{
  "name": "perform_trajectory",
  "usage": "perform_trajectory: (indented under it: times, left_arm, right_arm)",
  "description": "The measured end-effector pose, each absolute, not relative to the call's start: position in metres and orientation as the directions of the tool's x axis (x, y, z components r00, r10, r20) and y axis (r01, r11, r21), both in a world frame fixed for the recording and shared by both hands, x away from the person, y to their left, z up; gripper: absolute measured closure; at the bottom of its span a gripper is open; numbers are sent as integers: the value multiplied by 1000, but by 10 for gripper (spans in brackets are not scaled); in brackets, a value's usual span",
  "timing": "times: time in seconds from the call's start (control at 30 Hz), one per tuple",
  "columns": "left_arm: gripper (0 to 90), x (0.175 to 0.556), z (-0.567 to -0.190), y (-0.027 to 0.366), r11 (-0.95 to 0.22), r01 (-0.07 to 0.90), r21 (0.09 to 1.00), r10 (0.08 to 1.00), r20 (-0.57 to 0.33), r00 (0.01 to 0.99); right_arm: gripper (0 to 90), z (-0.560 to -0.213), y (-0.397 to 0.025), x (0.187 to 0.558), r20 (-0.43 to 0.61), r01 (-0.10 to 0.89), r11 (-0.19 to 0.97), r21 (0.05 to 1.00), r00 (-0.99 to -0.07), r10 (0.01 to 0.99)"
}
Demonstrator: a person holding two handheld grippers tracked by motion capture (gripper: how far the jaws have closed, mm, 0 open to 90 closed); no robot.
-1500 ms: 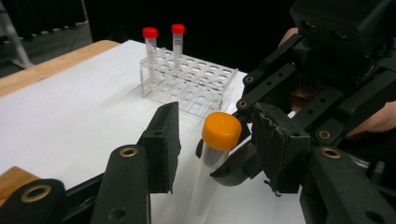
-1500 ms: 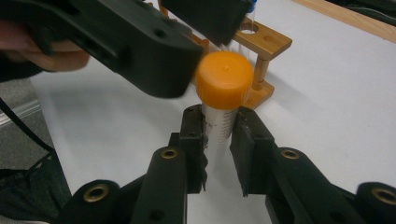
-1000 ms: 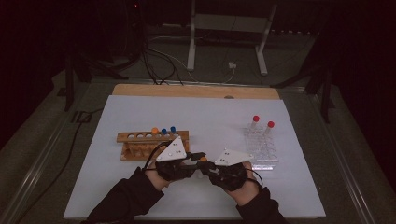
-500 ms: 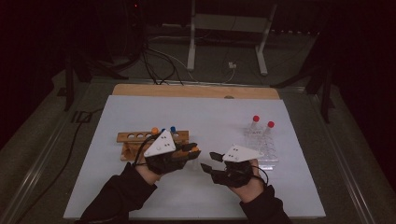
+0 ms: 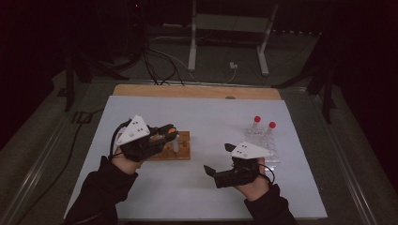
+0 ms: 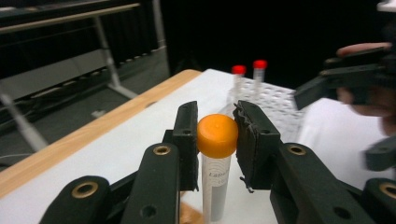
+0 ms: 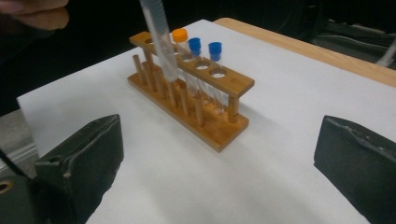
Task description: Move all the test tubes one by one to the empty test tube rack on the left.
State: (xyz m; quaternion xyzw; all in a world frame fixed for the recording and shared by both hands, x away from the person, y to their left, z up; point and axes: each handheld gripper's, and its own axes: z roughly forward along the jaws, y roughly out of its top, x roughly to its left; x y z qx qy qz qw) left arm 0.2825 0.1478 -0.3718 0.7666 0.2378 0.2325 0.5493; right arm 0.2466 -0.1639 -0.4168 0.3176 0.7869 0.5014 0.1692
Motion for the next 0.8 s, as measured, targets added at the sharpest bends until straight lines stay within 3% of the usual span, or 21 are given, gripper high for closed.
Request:
perform_trajectory:
  times: [0.8]
  left_arm:
    - [721,313,-382,207,-228,191,955,799,72,597]
  right_arm:
    - [0,-415,-171,249,54,333,292,896,-736,674]
